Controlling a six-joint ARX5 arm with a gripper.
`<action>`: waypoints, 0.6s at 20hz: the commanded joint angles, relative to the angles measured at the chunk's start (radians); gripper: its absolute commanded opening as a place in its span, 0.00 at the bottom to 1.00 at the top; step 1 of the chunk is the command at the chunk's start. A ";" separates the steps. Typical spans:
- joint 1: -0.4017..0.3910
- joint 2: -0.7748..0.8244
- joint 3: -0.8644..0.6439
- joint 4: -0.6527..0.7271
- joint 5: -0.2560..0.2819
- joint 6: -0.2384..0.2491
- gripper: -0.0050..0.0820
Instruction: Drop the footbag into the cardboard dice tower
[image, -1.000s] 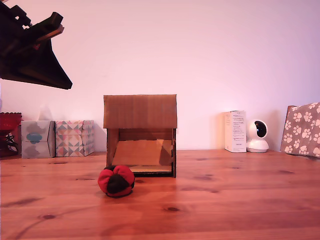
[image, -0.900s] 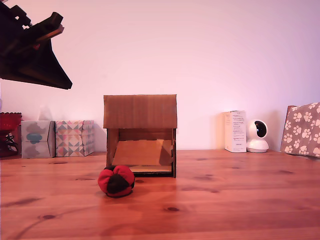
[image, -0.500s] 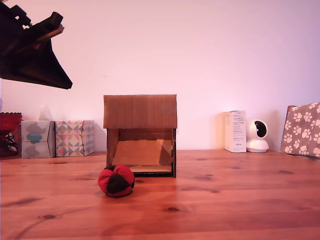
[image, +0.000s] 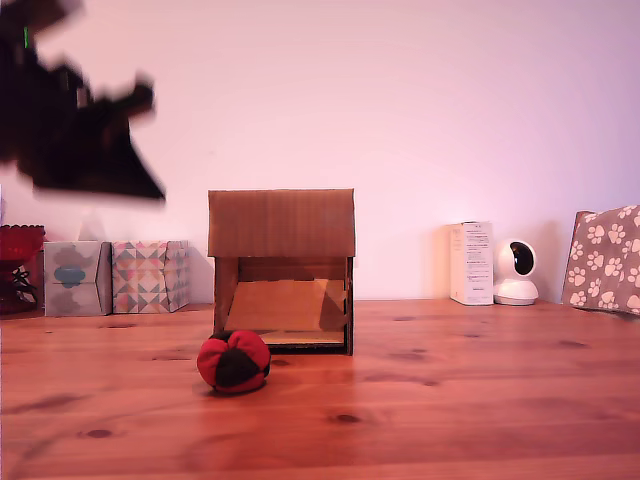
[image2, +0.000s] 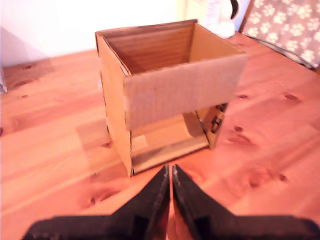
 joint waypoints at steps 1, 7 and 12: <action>0.000 0.029 -0.019 0.014 0.061 0.006 0.03; 0.000 0.116 -0.019 -0.023 0.158 0.061 0.03; -0.013 0.134 -0.019 -0.022 0.174 0.077 0.45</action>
